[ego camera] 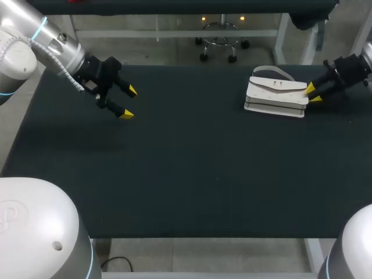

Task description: Pick up the bag, open it, inspect its contents, close it, and place it on the opposite side

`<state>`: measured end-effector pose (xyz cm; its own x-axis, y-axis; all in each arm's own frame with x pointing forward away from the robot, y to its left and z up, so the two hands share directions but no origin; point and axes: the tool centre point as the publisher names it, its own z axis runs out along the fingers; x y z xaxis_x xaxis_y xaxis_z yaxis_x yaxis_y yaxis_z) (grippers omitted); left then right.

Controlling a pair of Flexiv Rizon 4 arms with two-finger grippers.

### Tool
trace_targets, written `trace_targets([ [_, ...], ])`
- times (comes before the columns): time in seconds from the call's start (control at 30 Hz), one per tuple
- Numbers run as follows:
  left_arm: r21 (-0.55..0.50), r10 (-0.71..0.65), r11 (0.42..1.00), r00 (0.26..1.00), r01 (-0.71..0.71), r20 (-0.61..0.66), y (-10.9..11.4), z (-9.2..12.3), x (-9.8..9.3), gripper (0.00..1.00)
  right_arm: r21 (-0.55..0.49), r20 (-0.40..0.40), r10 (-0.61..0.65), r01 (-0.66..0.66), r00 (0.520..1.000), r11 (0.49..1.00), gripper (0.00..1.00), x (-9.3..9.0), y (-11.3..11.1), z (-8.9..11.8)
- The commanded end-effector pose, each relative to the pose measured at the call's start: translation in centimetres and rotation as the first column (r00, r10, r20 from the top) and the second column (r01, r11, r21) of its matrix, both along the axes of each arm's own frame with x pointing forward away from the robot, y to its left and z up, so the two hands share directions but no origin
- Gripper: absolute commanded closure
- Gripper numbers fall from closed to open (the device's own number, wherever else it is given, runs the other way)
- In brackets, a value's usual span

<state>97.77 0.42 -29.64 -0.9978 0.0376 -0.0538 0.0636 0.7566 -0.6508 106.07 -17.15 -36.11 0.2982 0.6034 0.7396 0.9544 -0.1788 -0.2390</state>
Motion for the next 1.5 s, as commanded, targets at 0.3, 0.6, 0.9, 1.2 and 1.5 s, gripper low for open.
trace_targets([
  [0.3, -0.002, 0.001, 1.0, 1.0, -0.001, 0.002, 0.0, -0.1, 0.0, 0.0, -0.043, 0.144, -0.176, 0.184, 0.974, 0.982, 0.74, -0.8, 0.8, -0.2],
  [0.6, -0.002, 0.001, 1.0, 1.0, -0.001, 0.002, 0.0, -0.1, 0.0, 0.0, -0.032, 0.14, -0.179, 0.185, 0.974, 0.982, 0.75, -0.5, 1.6, -0.6],
  [0.9, -0.002, 0.001, 1.0, 1.0, -0.001, 0.002, 0.0, -0.1, 0.0, 0.0, -0.02, 0.125, -0.168, 0.172, 0.978, 0.985, 1.0, -0.3, 2.0, -0.8],
  [1.2, -0.002, 0.001, 1.0, 1.0, -0.001, 0.002, 0.0, -0.1, 0.0, 0.0, 0.024, 0.103, -0.147, 0.145, 0.984, 0.989, 1.0, -0.4, 2.2, -0.9],
  [1.5, -0.002, 0.001, 1.0, 1.0, -0.001, 0.002, 0.0, -0.1, 0.0, 0.0, 0.024, 0.103, -0.147, 0.145, 0.984, 0.989, 1.0, -0.4, 2.2, -0.9],
])
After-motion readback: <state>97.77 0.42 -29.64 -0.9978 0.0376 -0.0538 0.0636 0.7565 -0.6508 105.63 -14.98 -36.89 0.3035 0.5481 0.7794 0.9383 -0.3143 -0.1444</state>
